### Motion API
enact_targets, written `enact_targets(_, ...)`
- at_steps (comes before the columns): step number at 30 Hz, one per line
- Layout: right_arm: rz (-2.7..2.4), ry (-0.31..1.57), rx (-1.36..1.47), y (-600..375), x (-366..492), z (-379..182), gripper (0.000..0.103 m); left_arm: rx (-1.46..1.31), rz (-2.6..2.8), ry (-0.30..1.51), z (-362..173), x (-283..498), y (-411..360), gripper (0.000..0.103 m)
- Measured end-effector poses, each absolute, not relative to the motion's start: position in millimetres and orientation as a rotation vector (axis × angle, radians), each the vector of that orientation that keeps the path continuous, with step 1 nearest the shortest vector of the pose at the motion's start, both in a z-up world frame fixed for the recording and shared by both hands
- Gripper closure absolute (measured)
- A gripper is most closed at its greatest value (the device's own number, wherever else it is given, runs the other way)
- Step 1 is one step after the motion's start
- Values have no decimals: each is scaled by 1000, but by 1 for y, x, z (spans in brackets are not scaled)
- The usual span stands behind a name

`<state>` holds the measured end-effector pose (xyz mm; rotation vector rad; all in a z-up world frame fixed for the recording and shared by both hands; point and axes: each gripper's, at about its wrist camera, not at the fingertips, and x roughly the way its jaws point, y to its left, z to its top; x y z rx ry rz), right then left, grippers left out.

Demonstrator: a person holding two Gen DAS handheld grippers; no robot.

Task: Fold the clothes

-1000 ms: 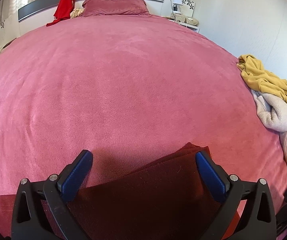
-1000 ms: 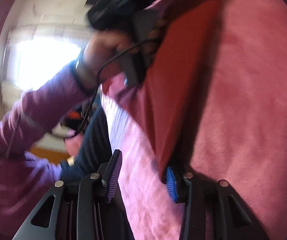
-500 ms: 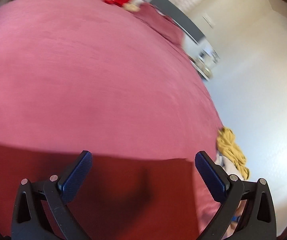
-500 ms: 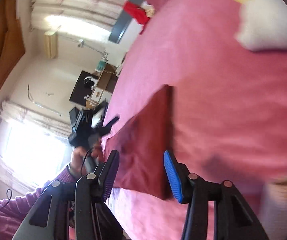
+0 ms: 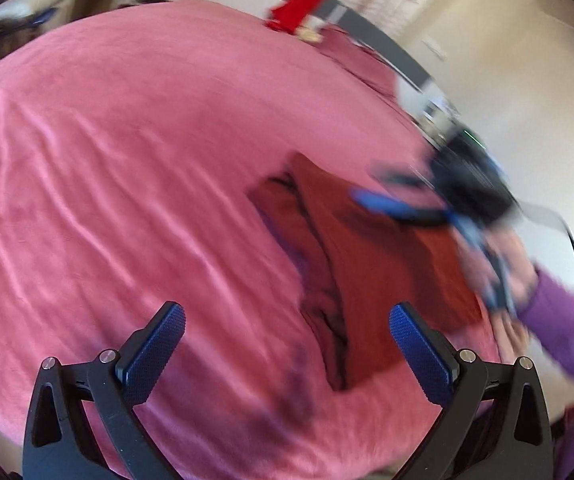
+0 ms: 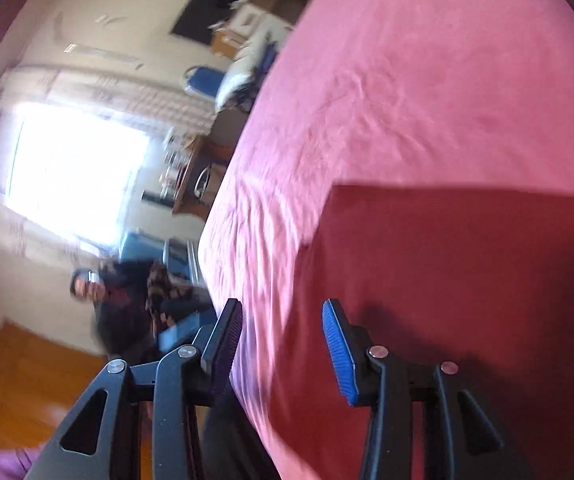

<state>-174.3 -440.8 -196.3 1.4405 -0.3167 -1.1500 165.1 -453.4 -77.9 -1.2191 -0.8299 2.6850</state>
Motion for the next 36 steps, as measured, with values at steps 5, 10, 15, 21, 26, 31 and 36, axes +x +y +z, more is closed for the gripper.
enact_targets(5,-1135,-268,1588,-497,-184,-234,68,-1253,2509,-528,-91,133,-411,0)
enact_targets(10,-1160,-240,1716,-501,-199,-254,103,-1212,2344,-363,-99,121,-380,0)
enact_targets(15,-1158,-260,1748,-500,-197,-257,103,-1096,2234,-429,-99,118,-373,0)
enact_targets(21,-1165,-265,1752,-489,-199,-259,103,-1168,2121,-543,-113,99,-357,0)
enact_targets(26,-1171,-259,1760,-487,-200,-258,103,-1215,1976,-496,-122,100,-336,0)
enact_targets(31,-1188,-239,1764,-490,-198,-256,103,-1305,1843,-406,-125,114,-316,0)
enact_targets(36,-1219,-204,1747,-491,-197,-254,103,-1365,1846,-317,-117,119,-334,0)
